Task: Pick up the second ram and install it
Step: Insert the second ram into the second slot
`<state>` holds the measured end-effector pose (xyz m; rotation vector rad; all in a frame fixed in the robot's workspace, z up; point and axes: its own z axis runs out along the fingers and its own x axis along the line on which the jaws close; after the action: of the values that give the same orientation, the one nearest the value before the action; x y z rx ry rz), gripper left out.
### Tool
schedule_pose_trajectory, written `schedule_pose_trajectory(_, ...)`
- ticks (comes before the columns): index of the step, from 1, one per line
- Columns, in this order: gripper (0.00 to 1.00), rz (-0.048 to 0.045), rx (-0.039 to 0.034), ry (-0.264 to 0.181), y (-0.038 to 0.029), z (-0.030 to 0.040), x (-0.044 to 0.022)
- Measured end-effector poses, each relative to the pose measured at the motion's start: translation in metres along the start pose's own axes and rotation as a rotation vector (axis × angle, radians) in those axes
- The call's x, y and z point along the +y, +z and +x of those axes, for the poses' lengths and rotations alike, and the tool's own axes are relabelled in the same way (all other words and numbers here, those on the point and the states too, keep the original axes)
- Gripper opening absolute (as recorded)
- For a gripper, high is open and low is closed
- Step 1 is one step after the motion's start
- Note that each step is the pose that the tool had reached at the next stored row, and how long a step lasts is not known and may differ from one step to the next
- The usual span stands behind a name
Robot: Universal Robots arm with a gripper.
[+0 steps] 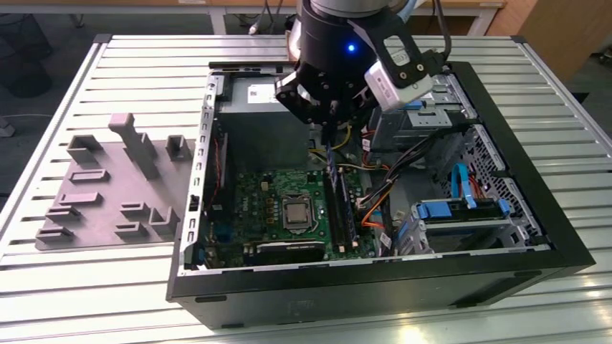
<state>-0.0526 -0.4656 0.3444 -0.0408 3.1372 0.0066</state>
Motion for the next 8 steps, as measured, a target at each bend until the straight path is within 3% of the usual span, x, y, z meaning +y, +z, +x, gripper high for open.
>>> schedule_pose_trajectory(5, 0.14, 0.0, 0.0, 0.003, 0.007, -0.0012, -0.0002)
schedule_pose_trajectory(8, 0.14, 0.0002, 0.0001, 0.003, 0.0079, -0.0013, -0.0002)
